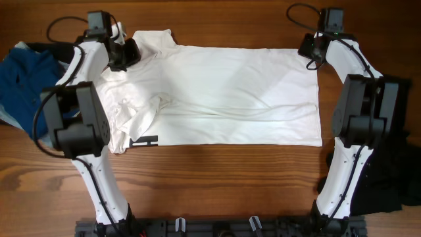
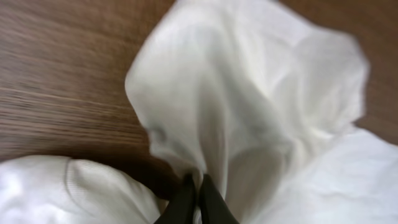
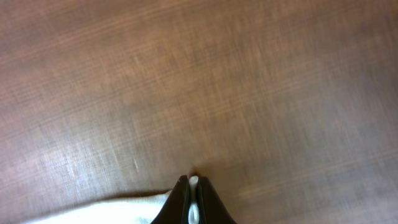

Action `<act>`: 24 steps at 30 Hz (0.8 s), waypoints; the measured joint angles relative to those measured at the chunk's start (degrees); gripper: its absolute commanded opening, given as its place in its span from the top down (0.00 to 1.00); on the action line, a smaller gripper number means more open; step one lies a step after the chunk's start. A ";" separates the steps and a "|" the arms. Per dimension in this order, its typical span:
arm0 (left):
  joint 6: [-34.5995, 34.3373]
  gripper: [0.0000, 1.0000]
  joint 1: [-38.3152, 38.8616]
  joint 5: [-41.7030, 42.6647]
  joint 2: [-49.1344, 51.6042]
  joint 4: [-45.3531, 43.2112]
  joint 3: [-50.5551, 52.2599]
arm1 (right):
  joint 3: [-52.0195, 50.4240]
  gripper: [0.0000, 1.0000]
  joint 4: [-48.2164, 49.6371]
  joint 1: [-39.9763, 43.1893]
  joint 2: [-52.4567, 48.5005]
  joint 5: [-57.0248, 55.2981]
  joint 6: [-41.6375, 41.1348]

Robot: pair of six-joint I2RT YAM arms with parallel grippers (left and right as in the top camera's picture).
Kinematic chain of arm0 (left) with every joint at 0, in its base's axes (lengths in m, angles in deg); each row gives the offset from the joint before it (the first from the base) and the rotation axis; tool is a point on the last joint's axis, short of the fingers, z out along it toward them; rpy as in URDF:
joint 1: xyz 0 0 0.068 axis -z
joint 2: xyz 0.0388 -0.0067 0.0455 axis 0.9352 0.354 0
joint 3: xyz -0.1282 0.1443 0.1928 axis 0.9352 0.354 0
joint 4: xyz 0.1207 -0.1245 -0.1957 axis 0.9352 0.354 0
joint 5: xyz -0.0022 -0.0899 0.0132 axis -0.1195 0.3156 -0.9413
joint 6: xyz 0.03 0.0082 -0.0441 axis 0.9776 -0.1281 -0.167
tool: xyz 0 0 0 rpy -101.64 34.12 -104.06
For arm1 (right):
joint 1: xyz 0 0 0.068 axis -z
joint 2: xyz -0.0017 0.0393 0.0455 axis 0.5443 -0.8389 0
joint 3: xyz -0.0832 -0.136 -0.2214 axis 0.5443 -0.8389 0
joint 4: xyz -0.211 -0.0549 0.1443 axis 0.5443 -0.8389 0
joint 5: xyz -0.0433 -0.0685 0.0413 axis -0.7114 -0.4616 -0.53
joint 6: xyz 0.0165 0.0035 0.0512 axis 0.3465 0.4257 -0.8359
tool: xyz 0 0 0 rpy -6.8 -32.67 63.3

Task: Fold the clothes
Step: 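Fold the far half toward the near edge with both grippers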

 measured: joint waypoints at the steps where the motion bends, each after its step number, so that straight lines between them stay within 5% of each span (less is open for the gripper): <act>1: 0.00 0.96 -0.48 0.00 -2.01 0.35 0.07 | -0.17 0.96 -2.40 0.02 0.94 -0.07 -0.15; 6: -0.20 0.96 -2.03 0.52 -11.32 5.99 0.09 | -0.44 0.96 -13.22 0.13 9.31 -0.37 -0.13; 16: -0.37 0.96 -11.50 1.05 -16.09 36.79 0.09 | -0.37 0.96 -38.05 2.47 16.96 -2.25 5.07; 24: 2.93 0.96 -12.09 -0.02 -16.09 50.01 0.11 | -4.57 0.96 -42.62 3.04 16.96 -2.60 7.78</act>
